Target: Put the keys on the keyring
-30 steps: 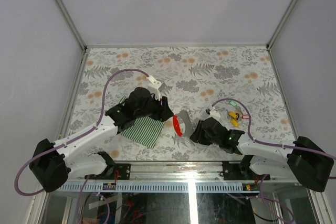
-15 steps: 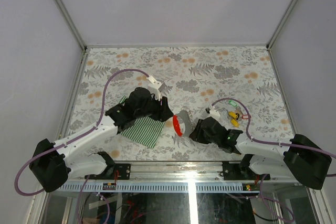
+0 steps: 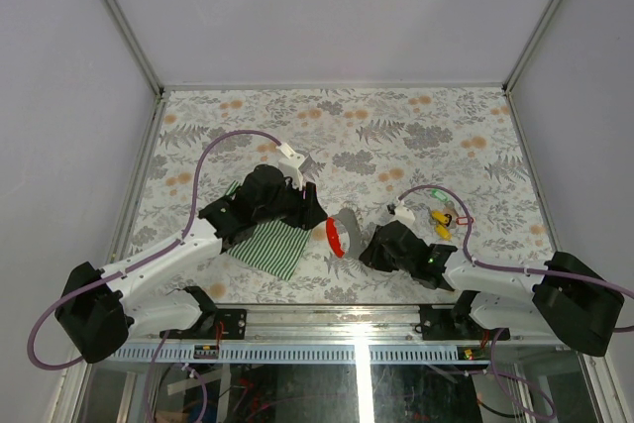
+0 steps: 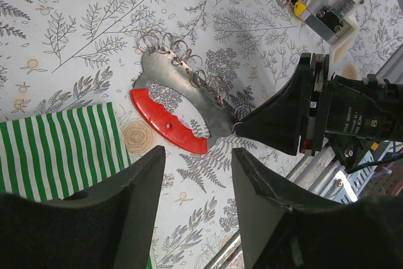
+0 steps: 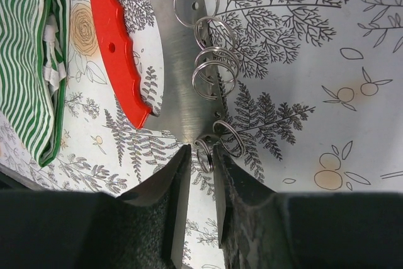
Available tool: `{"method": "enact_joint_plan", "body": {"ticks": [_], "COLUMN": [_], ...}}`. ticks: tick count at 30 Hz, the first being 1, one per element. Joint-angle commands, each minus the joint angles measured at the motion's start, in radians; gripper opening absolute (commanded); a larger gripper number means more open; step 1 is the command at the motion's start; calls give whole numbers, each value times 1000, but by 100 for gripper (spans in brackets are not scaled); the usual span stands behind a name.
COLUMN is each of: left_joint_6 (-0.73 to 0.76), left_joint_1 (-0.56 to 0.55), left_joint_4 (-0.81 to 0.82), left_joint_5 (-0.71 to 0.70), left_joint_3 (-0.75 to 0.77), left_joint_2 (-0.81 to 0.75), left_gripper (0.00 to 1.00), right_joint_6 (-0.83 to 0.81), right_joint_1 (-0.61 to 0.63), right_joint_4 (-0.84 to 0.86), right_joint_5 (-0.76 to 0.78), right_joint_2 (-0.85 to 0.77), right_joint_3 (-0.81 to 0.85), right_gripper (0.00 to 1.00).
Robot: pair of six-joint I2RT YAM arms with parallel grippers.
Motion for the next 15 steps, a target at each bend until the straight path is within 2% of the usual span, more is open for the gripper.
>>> {"method": "enact_joint_plan", "body": {"ticks": [1, 3, 8, 15], "left_joint_6": [18, 19, 28, 57], "left_joint_1": [4, 4, 4, 4], "left_joint_4": [11, 9, -2, 8], "left_joint_5": [4, 3, 7, 23], "left_joint_3": [33, 35, 47, 84], "left_joint_2": [-5, -6, -16, -62], "left_gripper": [48, 48, 48, 49], "right_joint_6": [-26, -32, -98, -404], "right_joint_1": [9, 9, 9, 9], "right_joint_4": [-10, -10, -4, -98], "right_joint_5": [40, 41, 30, 27], "right_joint_2": [2, -8, -49, -175], "right_joint_3": [-3, -3, 9, 135], "right_gripper": [24, 20, 0, 0]}}
